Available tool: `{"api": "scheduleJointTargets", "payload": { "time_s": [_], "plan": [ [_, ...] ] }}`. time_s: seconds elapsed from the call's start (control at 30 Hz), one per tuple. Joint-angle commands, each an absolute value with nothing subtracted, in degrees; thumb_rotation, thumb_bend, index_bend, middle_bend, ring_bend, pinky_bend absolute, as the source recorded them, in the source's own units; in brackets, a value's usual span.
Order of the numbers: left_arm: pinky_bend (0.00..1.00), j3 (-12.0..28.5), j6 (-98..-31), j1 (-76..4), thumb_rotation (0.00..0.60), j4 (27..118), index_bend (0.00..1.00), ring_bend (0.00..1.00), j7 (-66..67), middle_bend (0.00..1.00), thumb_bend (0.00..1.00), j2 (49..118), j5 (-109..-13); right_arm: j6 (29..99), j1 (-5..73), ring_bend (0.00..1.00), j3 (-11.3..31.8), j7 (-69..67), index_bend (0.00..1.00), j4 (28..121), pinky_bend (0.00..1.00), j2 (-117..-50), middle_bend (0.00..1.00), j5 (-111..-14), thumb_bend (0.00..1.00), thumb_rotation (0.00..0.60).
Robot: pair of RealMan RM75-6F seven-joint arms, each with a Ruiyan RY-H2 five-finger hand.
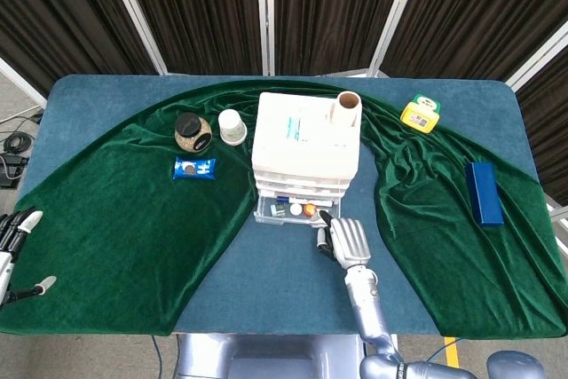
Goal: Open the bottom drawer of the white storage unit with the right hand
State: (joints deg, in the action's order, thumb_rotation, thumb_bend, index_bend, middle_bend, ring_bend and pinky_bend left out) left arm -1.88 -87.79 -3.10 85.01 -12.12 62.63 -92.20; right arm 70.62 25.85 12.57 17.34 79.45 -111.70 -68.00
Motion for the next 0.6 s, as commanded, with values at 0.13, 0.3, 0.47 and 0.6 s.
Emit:
{"api": "scheduleJointTargets", "payload": {
  "time_s": [0.13,0.3,0.47,0.6],
  "plan": [
    [0.00,-1.93,-88.00,-3.00,0.600,85.23,0.00,0.00,-11.77,0.00,0.12,62.56,-92.34,71.63,24.52,0.95,11.26,18.84,0.45,81.82,0.78,-110.11,0.89,-67.81,0.60,0.600],
    [0.00,-1.96,-88.04,-2.97,0.600,85.37,0.00,0.00,-11.44,0.00,0.13,62.53,-92.42,72.48,23.43,0.95,9.98,19.45,0.46,83.79,0.78,-108.77,0.89,-68.25,0.61,0.600],
    [0.00,-1.95,-88.29,-2.85,0.600,85.45,0.00,0.00,-11.39,0.00,0.12,62.47,-92.46,73.02,22.57,0.95,8.95,19.77,0.47,85.19,0.78,-107.82,0.89,-68.62,0.61,0.600],
    [0.00,-2.02,-88.51,-2.76,0.600,85.52,0.00,0.00,-11.35,0.00,0.13,62.41,-92.68,73.47,22.19,0.95,8.44,20.02,0.47,86.04,0.78,-107.33,0.89,-69.32,0.61,0.600]
  ]
}}
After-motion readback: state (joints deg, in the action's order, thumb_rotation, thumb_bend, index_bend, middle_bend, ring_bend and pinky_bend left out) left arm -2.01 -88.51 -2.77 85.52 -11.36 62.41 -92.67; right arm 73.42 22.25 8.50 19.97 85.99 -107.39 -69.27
